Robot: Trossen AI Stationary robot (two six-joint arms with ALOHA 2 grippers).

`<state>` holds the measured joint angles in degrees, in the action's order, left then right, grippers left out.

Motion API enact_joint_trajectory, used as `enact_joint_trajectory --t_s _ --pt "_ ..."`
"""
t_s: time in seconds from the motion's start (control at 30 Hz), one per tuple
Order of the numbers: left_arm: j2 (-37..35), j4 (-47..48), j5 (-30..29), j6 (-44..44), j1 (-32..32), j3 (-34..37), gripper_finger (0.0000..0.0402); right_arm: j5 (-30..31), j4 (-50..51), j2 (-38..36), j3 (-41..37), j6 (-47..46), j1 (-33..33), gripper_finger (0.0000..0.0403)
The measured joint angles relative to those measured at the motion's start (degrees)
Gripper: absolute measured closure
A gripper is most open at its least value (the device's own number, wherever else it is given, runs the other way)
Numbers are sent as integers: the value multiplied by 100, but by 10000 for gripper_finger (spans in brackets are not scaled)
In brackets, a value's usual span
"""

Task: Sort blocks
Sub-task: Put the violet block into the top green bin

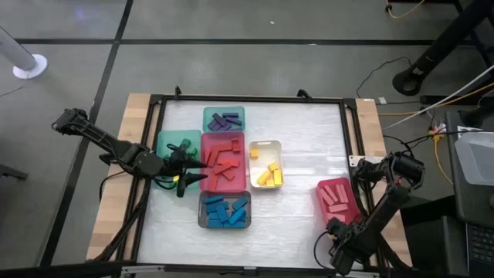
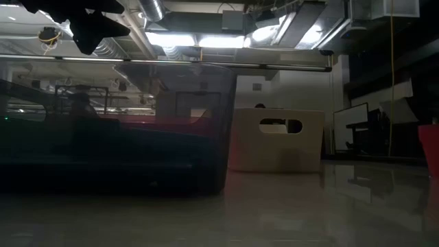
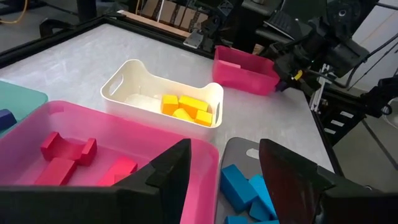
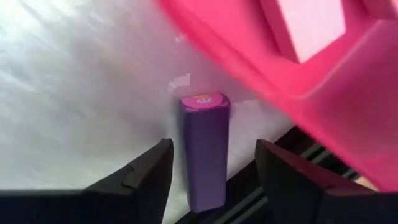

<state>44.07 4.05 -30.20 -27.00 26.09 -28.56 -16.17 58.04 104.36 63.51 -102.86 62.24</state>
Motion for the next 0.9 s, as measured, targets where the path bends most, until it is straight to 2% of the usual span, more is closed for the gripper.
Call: enact_joint_trajectory --t_s 0.33,0.7,0.9 --pt "0 2 0 56 0 0 224 183 102 0 -1 26 -237 178" --pt "0 4 0 209 0 0 224 503 244 0 2 338 -817 178" --pt "0 3 -2 197 0 0 224 -1 344 0 2 580 -852 178"
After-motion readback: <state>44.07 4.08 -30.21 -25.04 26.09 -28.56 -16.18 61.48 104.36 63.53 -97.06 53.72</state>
